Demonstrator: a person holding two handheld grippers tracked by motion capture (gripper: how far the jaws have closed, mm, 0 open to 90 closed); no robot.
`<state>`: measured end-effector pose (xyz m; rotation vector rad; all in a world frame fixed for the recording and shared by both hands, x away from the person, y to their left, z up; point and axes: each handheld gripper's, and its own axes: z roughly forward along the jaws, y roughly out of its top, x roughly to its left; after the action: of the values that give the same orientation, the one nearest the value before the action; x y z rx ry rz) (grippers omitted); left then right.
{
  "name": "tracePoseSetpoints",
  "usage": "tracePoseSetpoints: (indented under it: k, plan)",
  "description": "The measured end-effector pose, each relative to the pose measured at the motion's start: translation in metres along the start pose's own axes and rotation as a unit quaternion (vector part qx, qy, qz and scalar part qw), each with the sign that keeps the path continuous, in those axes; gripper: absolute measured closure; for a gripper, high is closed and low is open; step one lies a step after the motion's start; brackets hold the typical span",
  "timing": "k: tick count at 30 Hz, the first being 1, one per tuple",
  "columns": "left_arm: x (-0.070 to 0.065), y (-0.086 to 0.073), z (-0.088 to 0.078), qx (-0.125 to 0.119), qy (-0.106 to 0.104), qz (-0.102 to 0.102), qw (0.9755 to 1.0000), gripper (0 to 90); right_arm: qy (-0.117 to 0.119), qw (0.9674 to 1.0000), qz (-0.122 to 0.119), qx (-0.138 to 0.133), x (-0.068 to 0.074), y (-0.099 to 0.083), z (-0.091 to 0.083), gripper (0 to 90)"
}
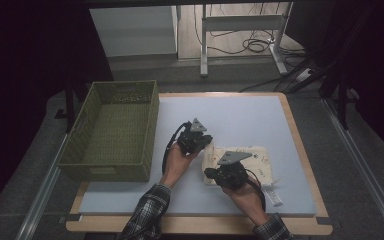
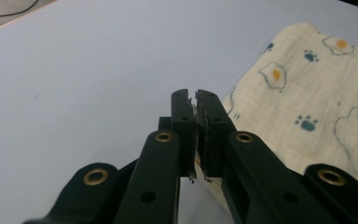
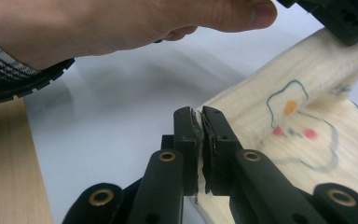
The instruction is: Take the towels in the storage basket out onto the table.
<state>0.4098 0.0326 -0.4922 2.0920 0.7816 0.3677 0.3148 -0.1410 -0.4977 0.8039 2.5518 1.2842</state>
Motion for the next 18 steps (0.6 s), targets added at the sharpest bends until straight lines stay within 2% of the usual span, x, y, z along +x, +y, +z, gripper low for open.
tracePoseSetpoints:
  k: [7, 12, 13, 14, 18]
  plan:
    - [-0.015, 0.012, 0.019, 0.0, -0.017, 0.012, 0.9998, 86.4, -0.016, 0.9998, 0.014, -0.004, -0.011, -0.014, -0.021, 85.0]
    - [-0.021, 0.019, 0.033, 0.0, -0.037, 0.02, 0.9991, 86.3, -0.028, 0.9992, 0.03, -0.002, -0.019, -0.025, -0.035, 85.0]
    - [-0.021, 0.019, 0.033, 0.0, -0.037, 0.02, 0.9991, 86.3, -0.028, 0.9992, 0.03, -0.002, -0.019, -0.025, -0.035, 85.0]
    - [-0.025, 0.022, 0.039, 0.002, -0.04, 0.028, 0.9988, 86.3, -0.032, 0.9987, 0.039, -0.002, -0.022, -0.03, -0.039, 85.0]
    - [-0.028, 0.026, 0.047, 0.002, -0.049, 0.029, 0.9983, 86.2, -0.039, 0.998, 0.05, -0.001, -0.026, -0.036, -0.047, 85.0]
